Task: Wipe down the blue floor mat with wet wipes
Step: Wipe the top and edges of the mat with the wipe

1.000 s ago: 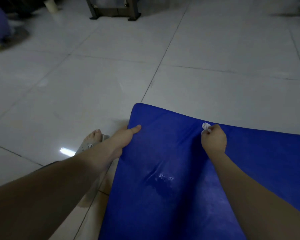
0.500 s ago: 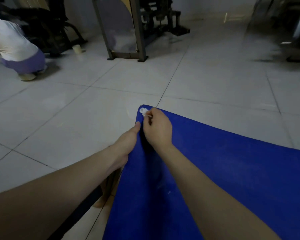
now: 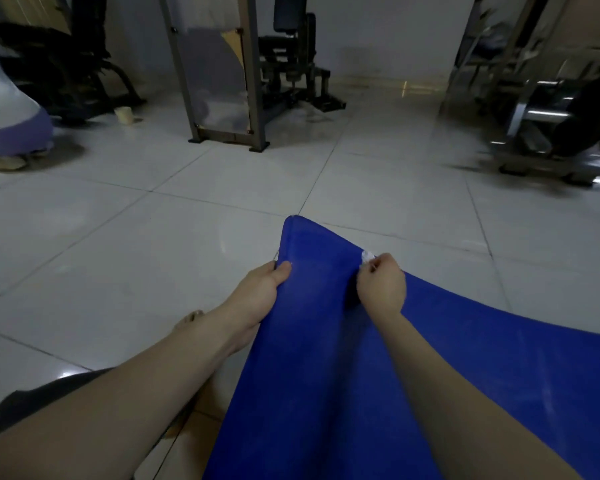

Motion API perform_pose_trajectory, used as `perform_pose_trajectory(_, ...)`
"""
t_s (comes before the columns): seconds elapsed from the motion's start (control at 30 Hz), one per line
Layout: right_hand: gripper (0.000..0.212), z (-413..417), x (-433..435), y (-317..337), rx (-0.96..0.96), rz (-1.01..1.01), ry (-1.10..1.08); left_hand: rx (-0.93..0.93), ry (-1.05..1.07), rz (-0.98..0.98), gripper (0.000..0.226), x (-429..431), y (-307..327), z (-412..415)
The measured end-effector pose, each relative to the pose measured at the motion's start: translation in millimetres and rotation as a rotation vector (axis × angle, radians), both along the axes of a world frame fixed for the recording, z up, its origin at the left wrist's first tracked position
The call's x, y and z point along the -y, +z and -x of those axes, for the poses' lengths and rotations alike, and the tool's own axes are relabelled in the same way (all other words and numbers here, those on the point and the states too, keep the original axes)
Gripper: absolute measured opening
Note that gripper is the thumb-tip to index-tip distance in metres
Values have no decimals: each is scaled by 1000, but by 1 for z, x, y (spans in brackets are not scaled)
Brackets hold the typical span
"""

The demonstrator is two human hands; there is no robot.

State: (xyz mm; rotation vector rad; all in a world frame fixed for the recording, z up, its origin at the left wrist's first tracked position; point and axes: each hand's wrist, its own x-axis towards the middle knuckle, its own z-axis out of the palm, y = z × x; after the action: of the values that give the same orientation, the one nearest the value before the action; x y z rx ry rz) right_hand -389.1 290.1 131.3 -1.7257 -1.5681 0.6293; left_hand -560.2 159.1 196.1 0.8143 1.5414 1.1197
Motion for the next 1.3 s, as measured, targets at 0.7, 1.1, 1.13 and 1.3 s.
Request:
perform_pose_trajectory(0.7,40,-51,-4,-28,2,156,-28,-26,-10,30,33,-6,17,-7)
perform_pose_trajectory(1.1,18,43,31,-1,-224,-93,104,19,207,100,41,-11,4,-41)
perform_pose_trajectory(1.13,16,51,35,7,-219,-137,139,8,217,97,42,-11,4,-41)
perform_pose_trajectory(1.3,13,68,51,36,-162,-376,328,-22,253,37,36,-10,6,-41)
